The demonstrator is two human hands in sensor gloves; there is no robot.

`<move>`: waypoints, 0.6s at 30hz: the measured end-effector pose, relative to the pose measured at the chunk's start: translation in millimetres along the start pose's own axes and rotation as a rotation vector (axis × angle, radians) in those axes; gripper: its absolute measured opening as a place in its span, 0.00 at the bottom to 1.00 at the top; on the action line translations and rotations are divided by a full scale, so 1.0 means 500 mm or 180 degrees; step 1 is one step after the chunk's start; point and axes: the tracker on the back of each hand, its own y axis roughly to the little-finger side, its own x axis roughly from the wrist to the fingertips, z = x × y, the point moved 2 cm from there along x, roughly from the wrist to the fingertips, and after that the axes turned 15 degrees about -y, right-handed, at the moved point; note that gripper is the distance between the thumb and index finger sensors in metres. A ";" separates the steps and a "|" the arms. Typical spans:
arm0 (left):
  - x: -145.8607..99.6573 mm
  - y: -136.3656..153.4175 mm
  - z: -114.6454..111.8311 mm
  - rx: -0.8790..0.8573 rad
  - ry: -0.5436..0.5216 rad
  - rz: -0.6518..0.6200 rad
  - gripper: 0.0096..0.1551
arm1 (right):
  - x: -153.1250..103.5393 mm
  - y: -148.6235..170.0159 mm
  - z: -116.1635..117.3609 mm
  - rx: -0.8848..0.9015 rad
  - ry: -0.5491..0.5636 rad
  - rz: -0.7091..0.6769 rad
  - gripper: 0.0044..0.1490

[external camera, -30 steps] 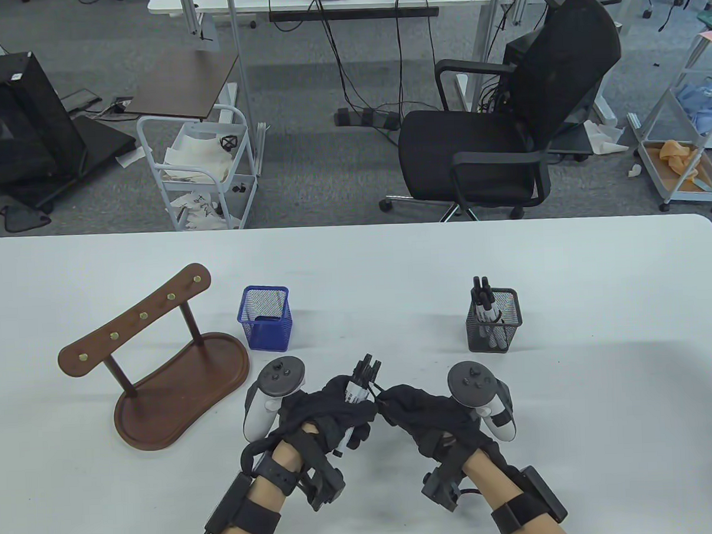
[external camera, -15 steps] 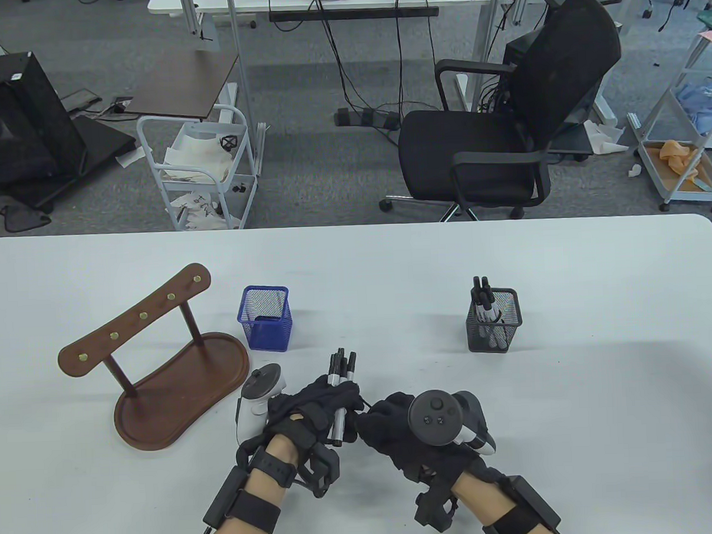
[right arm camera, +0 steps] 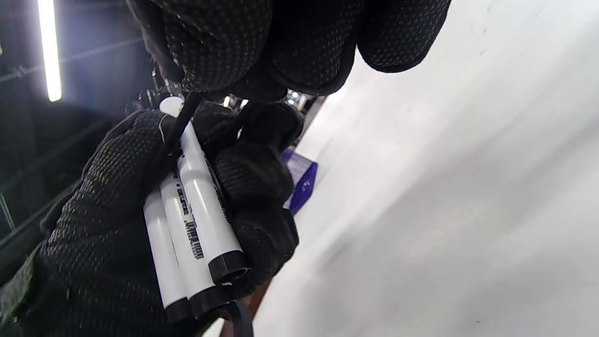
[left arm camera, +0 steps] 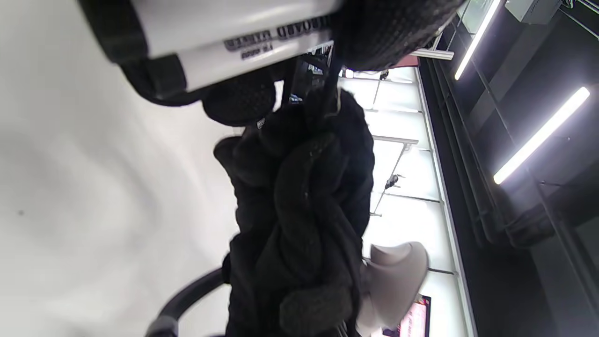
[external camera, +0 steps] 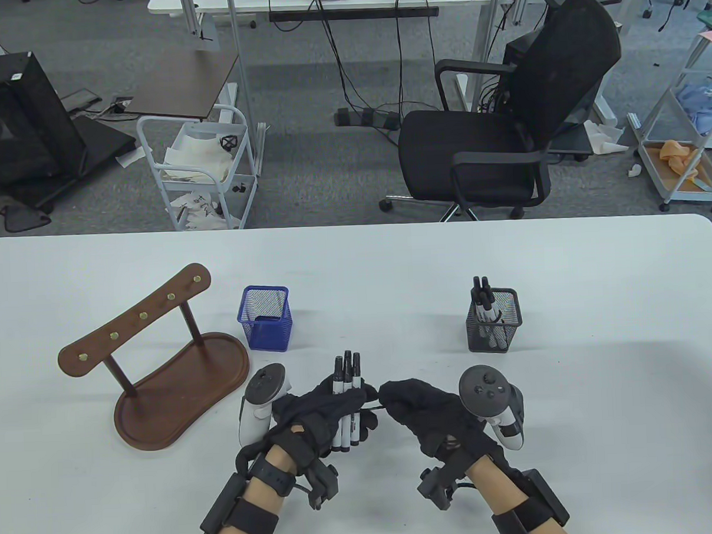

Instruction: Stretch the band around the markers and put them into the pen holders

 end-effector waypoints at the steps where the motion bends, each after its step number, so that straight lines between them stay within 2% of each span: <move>1: -0.001 0.000 -0.006 -0.0051 0.0052 0.0008 0.27 | -0.001 0.002 -0.001 0.0021 -0.0028 -0.0018 0.24; 6: 0.000 0.002 -0.011 0.0121 -0.0033 -0.0068 0.29 | -0.006 0.000 -0.003 0.0169 0.0102 -0.0109 0.22; 12: -0.003 -0.013 0.006 0.0402 -0.0257 -0.0233 0.29 | -0.018 0.014 -0.026 0.0230 0.0172 -0.0093 0.23; 18: -0.004 -0.015 0.006 0.0710 -0.0381 -0.0335 0.29 | -0.032 0.015 -0.034 -0.0085 0.0278 -0.0047 0.24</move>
